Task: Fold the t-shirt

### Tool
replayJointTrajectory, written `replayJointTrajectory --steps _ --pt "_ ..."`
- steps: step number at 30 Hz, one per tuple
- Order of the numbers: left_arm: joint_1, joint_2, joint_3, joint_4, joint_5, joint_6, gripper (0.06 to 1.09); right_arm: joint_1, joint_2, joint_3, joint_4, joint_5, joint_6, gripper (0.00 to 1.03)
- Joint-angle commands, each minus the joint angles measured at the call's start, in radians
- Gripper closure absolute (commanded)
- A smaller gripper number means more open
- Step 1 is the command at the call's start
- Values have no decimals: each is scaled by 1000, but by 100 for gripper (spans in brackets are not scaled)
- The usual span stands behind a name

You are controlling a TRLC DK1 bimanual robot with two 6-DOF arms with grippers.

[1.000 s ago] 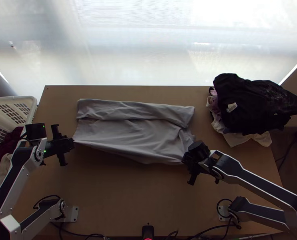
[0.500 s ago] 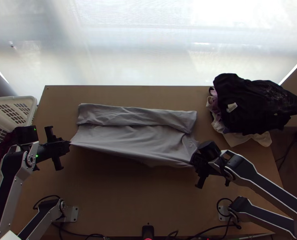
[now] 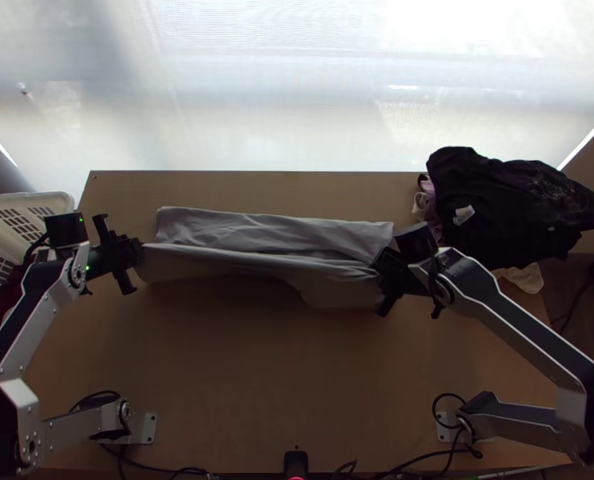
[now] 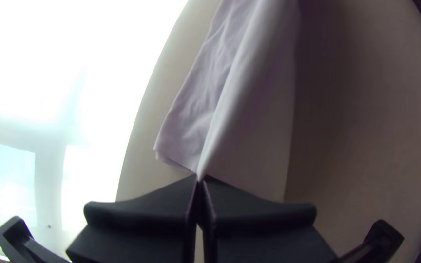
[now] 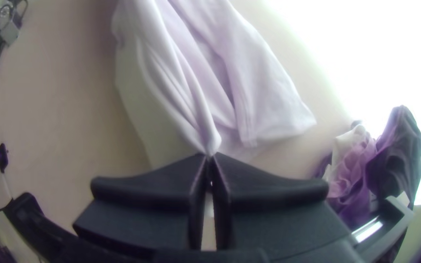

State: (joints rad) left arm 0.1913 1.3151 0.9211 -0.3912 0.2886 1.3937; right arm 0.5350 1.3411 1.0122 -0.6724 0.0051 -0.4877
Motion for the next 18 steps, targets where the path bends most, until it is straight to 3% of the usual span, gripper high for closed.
replayJointTrajectory --steps 1,7,18 --pt "-6 196 84 126 -35 -33 105 -55 165 97 48 -1 -5 100" --pt "-53 296 84 192 -77 -44 105 -95 279 163 51 1 -8 100" --pt "-95 408 111 268 -105 -7 105 -217 382 282 53 1 -127 100"
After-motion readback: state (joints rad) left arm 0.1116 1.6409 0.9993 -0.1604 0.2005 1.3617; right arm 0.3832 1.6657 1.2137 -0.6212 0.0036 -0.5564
